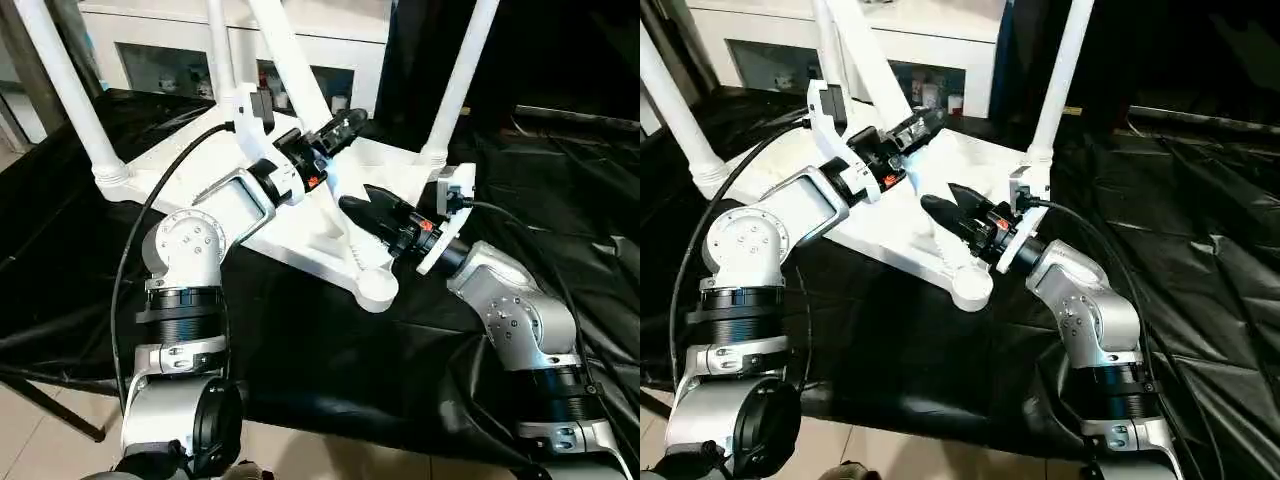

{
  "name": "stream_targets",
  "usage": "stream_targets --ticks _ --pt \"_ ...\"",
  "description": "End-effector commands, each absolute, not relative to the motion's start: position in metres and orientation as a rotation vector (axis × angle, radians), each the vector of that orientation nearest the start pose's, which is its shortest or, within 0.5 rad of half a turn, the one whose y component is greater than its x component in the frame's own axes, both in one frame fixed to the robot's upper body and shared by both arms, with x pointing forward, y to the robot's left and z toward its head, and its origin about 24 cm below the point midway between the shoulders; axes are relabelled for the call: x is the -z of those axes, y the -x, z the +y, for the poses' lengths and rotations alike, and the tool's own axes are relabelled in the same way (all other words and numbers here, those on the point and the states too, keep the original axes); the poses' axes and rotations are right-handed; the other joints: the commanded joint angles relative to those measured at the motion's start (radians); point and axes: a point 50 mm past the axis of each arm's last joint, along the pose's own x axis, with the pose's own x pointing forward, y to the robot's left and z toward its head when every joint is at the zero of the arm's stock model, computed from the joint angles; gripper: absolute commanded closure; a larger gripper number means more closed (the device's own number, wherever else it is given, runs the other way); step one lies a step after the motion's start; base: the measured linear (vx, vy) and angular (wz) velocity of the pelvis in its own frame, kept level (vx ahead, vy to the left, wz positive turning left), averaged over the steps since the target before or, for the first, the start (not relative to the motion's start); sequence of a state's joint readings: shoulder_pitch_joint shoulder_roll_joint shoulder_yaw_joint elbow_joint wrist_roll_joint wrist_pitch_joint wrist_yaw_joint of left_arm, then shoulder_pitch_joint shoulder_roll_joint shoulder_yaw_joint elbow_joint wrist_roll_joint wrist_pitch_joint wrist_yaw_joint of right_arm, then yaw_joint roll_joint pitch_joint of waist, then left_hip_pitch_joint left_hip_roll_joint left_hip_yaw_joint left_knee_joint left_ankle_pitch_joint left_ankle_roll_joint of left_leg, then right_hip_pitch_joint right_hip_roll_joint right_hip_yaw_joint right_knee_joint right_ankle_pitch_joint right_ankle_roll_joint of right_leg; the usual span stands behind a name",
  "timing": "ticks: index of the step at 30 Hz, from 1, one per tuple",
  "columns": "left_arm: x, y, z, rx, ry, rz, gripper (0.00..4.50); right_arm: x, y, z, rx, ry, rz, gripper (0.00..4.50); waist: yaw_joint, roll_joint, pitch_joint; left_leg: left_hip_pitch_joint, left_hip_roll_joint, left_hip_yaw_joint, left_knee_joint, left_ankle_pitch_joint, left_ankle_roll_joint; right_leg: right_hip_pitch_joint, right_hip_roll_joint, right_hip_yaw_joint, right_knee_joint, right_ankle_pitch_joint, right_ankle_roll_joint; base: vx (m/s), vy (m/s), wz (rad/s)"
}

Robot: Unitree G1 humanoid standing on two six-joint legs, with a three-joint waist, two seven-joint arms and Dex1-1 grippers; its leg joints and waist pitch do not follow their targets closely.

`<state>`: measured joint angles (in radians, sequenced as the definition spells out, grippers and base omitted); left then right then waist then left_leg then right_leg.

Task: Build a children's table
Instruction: Pick table leg

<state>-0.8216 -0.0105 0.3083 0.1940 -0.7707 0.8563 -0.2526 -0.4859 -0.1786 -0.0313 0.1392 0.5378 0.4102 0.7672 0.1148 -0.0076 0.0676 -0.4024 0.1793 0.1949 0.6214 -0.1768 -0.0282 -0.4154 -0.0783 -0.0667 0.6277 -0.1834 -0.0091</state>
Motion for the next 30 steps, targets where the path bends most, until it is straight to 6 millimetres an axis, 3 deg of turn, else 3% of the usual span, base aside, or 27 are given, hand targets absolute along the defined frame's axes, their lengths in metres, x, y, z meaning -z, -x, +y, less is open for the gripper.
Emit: stream_targets --ticks 1,7,17,18,23,26,27,30 --pt "-0.197 -0.352 0.082 0.764 0.746 0.132 1.31 -0.136 -0.319 -0.115 -0.961 -0.324 -0.077 2.68 0.001 -0.006 -0.08 0.026 0.047 -0.027 -0.076 -0.151 0.008 0.058 -0.071 0.046 -0.079 -0.18 -0.183 0.0 0.0 0.0" --pt "-0.196 -0.352 0.082 0.749 0.74 0.129 1.84 -0.136 -0.318 -0.115 -0.959 -0.314 -0.076 2.68 0.001 -0.01 -0.08 0.026 0.048 -0.026 -0.076 -0.149 0.007 0.058 -0.071 0.046 -0.079 -0.178 -0.182 0.0 0.0 0.0" --pt "-0.196 -0.353 0.083 0.723 0.699 0.124 2.57 -0.134 -0.32 -0.113 -0.948 -0.256 -0.063 2.68 0.0 -0.008 -0.079 0.026 0.047 -0.027 -0.077 -0.153 0.002 0.056 -0.071 0.047 -0.081 -0.199 -0.17 0.0 0.0 0.0" --pt "-0.196 -0.354 0.083 0.695 0.643 0.119 2.61 -0.132 -0.322 -0.113 -0.92 -0.24 -0.028 2.12 0.0 -0.006 -0.079 0.025 0.047 -0.027 -0.077 -0.153 0.003 0.056 -0.071 0.047 -0.08 -0.193 -0.172 0.0 0.0 0.0" --pt "-0.201 -0.36 0.082 0.572 0.468 0.078 2.62 -0.128 -0.331 -0.101 -0.823 -0.059 0.078 1.77 -0.006 -0.006 -0.078 0.027 0.047 -0.029 -0.08 -0.156 -0.023 0.055 -0.069 0.048 -0.081 -0.209 -0.143 0.0 0.0 0.0" --pt "-0.203 -0.36 0.079 0.555 0.434 0.066 2.62 -0.13 -0.332 -0.089 -0.805 -0.013 0.092 1.52 -0.007 -0.006 -0.08 0.027 0.046 -0.029 -0.079 -0.144 -0.024 0.054 -0.068 0.048 -0.078 -0.183 -0.149 0.0 0.0 0.0" --pt "-0.205 -0.359 0.076 0.551 0.416 0.057 2.62 -0.13 -0.332 -0.081 -0.795 0.011 0.109 1.52 -0.007 -0.011 -0.08 0.027 0.046 -0.027 -0.079 -0.146 -0.024 0.055 -0.068 0.048 -0.078 -0.175 -0.155 0.0 0.0 0.0" --pt "-0.207 -0.359 0.073 0.531 0.379 0.038 2.62 -0.124 -0.333 -0.068 -0.764 0.089 0.16 1.52 -0.009 -0.006 -0.079 0.028 0.048 -0.029 -0.081 -0.148 -0.034 0.052 -0.068 0.049 -0.076 -0.168 -0.161 0.0 0.0 0.0"
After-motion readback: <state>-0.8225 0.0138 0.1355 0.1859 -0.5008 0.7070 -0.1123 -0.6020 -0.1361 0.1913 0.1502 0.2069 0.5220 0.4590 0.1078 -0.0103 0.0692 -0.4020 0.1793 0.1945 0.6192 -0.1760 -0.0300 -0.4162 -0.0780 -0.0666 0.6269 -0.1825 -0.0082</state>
